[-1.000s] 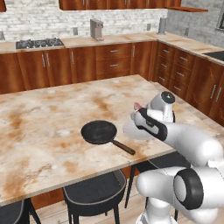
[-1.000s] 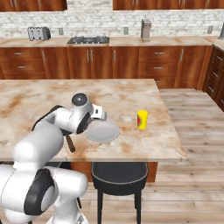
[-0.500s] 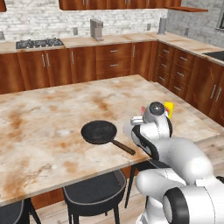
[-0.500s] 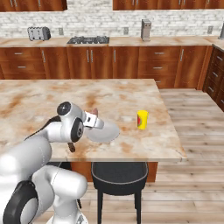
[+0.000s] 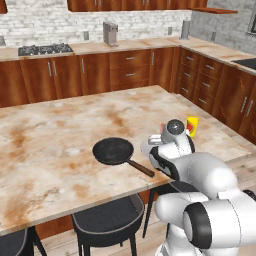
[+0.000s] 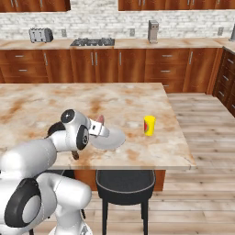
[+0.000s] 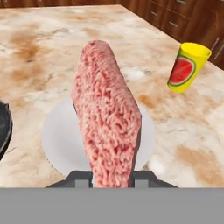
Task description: Pick up the pan with the steak in it and place it on the dining table. Then place the steak on the plate.
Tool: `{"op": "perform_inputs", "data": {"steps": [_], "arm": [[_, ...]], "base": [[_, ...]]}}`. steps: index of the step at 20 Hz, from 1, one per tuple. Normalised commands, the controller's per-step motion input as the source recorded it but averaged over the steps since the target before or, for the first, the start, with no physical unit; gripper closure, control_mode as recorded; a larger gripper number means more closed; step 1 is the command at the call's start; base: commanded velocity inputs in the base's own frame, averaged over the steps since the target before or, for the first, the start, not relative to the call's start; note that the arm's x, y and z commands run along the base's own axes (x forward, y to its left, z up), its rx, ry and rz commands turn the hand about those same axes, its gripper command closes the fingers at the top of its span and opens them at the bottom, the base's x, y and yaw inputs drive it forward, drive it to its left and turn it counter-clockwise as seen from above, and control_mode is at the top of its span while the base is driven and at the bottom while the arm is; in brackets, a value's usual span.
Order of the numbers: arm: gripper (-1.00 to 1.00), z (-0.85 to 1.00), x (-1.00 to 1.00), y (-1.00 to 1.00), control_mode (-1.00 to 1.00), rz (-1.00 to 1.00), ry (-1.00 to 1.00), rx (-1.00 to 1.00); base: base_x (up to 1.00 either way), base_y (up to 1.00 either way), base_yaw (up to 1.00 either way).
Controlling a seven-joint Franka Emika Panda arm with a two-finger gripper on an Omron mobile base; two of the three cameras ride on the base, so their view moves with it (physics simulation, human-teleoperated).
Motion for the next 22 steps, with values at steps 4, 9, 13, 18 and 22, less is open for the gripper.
{"op": "perform_inputs", "data": {"steps": [4,9,13,18,22], "arm": [[1.00,-0.27,0.13,-0.08,-1.00,0.00,0.01,0.00],[1.00,-0.28,0.05,-0.02,-1.00,0.00,0.00,0.00],[1.00,-0.29,0.02,0.00,-1.00,0.00,0.00,0.00],[1.00,-0.22,0.16,-0.01,-1.00,0.00,0.00,0.00],[1.00,-0.19,0.40,-0.13,-1.00,0.00,0.01,0.01]], "base": [[0.00,0.00,0.00],[0.00,0.00,0.00],[0.00,0.00,0.00],[0.00,0.00,0.00],[0.00,0.00,0.00]]}}
